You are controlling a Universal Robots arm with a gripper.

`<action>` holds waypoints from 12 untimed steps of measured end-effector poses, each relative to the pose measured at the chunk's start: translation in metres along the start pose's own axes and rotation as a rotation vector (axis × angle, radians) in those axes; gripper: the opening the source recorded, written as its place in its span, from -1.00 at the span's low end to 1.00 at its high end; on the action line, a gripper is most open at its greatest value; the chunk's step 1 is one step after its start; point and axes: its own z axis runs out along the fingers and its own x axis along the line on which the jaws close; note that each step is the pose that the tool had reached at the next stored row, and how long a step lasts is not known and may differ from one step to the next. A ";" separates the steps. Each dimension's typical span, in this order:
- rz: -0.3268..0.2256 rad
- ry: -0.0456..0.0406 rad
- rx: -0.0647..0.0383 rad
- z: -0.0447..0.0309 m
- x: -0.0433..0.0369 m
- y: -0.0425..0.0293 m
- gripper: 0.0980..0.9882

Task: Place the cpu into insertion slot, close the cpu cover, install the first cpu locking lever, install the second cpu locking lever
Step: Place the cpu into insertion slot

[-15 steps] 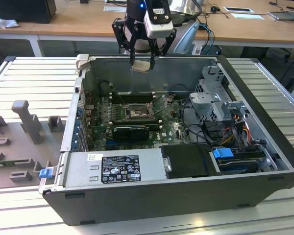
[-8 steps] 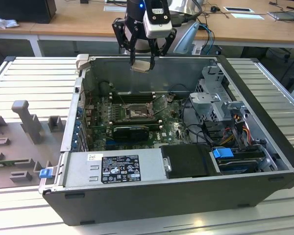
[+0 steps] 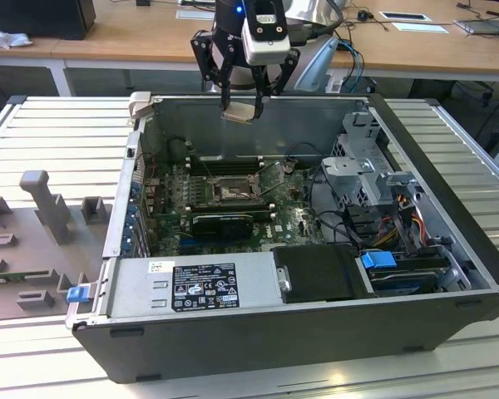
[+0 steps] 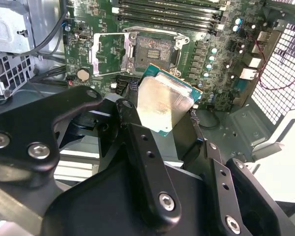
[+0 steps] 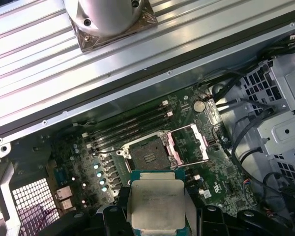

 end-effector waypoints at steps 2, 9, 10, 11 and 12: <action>0.005 -0.0005 0.000 0.0000 0.0000 0.0000 -0.04; 0.028 -0.0025 -0.001 0.0001 0.0000 0.0000 -0.04; 0.030 -0.0027 -0.001 0.0001 0.0000 0.0000 -0.04; 0.033 -0.0030 -0.001 0.0001 0.0000 0.0000 -0.04; 0.036 -0.0032 -0.001 0.0001 0.0000 0.0000 -0.04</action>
